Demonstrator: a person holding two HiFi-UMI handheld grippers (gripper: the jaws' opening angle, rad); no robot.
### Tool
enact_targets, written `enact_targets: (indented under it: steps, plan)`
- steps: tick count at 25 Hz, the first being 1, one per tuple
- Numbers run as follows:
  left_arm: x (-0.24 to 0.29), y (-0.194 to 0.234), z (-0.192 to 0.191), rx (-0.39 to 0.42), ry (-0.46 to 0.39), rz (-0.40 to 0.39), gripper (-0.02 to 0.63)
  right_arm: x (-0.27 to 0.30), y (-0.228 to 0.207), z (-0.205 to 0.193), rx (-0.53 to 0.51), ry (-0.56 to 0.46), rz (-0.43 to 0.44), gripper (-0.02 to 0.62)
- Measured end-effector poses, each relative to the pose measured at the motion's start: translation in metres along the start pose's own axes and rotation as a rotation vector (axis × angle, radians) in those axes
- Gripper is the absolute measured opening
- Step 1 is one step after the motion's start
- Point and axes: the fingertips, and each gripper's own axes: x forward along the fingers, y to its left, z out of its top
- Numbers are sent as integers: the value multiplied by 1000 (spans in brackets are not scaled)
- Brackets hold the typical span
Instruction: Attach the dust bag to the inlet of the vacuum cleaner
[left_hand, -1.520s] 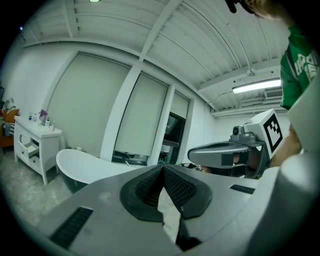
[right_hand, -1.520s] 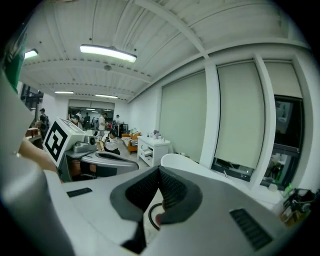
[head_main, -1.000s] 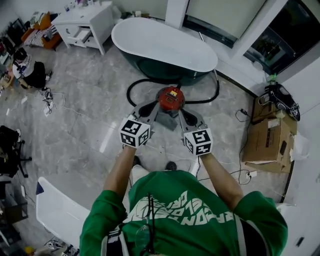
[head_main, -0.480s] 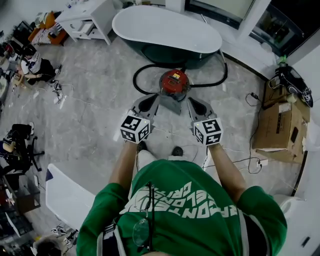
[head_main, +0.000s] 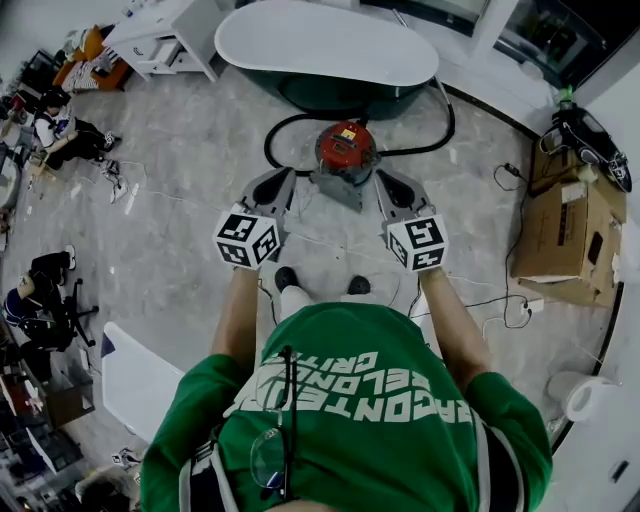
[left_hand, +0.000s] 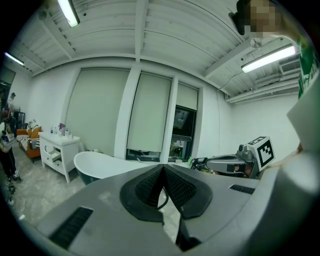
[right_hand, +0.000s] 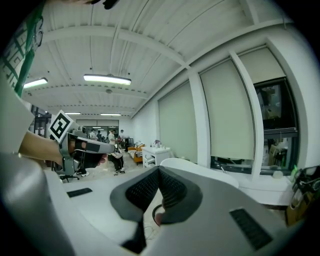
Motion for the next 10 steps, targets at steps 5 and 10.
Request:
enact_targets:
  steps: [5, 10]
  plan:
    - [-1, 17, 12, 3, -16, 12, 3, 5, 9, 5, -28, -12, 4, 8]
    - [8, 31, 23, 25, -25, -3, 3, 16, 19, 3, -103, 4, 35, 8]
